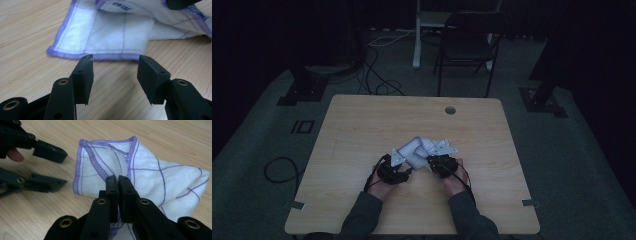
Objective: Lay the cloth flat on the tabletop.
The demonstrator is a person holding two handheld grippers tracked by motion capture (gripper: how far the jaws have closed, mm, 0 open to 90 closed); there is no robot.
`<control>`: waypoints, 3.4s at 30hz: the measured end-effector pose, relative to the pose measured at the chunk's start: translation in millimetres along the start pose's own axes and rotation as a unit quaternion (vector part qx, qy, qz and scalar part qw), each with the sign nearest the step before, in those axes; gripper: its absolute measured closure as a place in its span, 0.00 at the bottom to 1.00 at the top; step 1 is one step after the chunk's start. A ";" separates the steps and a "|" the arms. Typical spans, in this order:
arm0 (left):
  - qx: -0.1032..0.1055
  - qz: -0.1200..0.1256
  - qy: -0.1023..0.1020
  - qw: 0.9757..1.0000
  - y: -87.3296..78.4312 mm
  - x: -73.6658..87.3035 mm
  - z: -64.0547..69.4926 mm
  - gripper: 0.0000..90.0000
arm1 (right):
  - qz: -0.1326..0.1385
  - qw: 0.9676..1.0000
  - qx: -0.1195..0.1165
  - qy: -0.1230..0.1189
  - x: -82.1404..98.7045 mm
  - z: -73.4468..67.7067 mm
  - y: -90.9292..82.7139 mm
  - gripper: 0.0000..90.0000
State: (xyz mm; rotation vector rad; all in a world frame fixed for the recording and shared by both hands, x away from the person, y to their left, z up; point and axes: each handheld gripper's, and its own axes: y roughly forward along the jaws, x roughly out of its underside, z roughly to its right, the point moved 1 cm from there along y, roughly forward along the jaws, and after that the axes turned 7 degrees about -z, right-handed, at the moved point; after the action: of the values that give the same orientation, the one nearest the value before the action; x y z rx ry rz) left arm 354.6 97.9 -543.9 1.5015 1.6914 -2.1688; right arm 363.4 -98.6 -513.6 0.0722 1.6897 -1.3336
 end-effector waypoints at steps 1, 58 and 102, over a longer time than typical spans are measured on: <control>0.002 0.001 0.001 1.000 1.5 -1.4 2.1 0.53 | 0.000 1.000 0.000 0.002 -0.2 0.0 -0.2 0.98; -0.051 0.023 -0.001 0.998 -21.5 -46.0 -19.3 0.97 | 0.026 0.997 0.054 0.055 15.2 57.3 -38.7 0.98; -0.050 0.007 -0.024 0.998 -28.1 -29.8 -44.2 0.76 | 0.020 0.991 0.084 0.098 38.8 87.0 -51.4 0.98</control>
State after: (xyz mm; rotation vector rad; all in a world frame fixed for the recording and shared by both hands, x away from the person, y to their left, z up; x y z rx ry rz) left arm 385.1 127.6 -501.2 1.4194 1.7410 -2.0617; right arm 367.7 -205.8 -499.2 0.3434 1.7243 -1.4744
